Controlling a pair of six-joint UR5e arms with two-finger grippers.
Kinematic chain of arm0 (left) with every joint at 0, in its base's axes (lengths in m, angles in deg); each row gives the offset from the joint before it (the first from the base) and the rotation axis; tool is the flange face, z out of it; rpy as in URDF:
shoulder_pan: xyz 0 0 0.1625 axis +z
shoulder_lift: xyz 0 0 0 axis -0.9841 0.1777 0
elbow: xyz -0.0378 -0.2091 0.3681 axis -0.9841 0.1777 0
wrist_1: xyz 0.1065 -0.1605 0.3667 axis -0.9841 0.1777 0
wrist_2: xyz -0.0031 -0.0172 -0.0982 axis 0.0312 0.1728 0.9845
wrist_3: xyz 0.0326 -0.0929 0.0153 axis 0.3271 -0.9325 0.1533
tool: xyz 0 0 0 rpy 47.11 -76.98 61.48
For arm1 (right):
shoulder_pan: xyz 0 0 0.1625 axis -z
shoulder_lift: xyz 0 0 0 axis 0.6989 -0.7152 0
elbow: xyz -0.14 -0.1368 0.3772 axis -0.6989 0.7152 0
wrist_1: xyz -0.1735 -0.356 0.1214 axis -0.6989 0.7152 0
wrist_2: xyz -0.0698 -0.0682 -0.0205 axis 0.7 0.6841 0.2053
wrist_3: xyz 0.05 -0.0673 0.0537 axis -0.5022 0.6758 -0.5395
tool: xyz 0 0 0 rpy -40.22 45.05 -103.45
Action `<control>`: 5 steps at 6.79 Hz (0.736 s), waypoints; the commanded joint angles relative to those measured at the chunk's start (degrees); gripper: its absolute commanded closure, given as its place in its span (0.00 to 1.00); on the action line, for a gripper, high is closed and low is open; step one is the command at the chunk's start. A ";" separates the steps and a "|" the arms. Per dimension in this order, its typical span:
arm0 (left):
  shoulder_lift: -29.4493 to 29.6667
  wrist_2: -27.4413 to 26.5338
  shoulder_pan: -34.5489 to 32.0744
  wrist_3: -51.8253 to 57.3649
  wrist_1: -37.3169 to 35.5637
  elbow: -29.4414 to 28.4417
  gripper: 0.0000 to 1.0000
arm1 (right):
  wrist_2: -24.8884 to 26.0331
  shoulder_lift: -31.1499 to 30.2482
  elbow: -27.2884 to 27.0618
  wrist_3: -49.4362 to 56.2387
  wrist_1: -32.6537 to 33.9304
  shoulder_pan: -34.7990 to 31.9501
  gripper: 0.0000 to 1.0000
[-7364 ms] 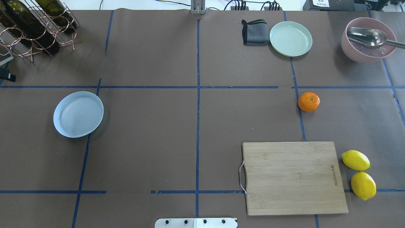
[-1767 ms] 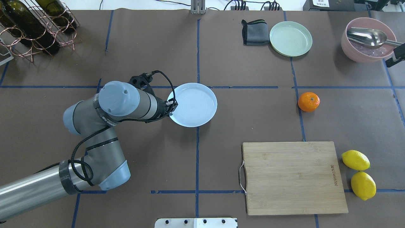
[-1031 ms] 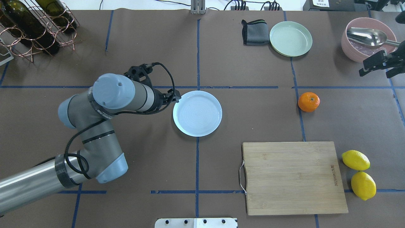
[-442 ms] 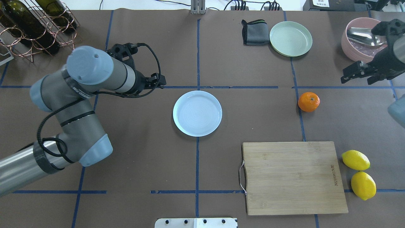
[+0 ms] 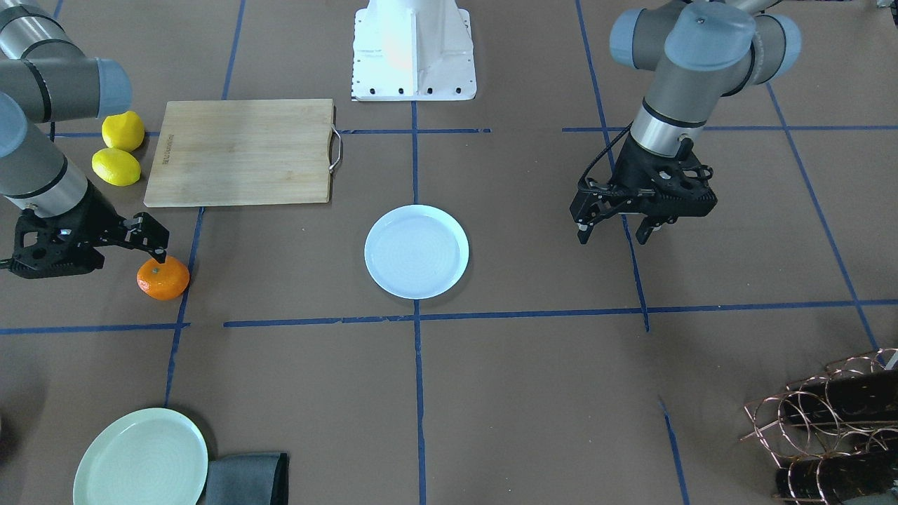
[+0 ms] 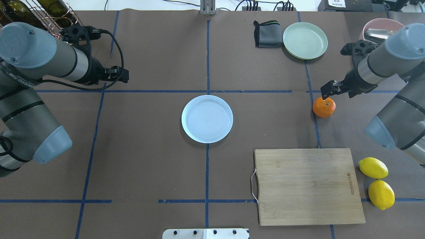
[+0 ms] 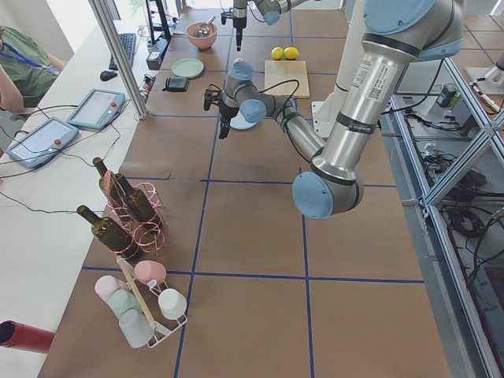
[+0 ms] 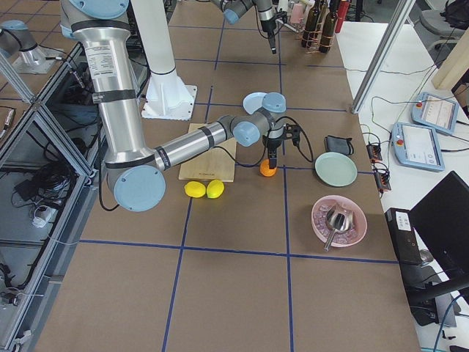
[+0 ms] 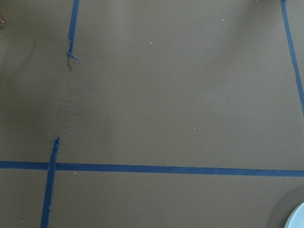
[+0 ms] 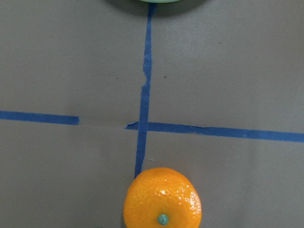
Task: Pick orange to plate
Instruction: 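Lower the right gripper over the orange and close on it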
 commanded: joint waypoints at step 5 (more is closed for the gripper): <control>-0.95 0.37 -0.83 0.59 -0.08 0.20 0.00 | 2.36 1.82 4.98 0.41 -0.07 3.33 0.00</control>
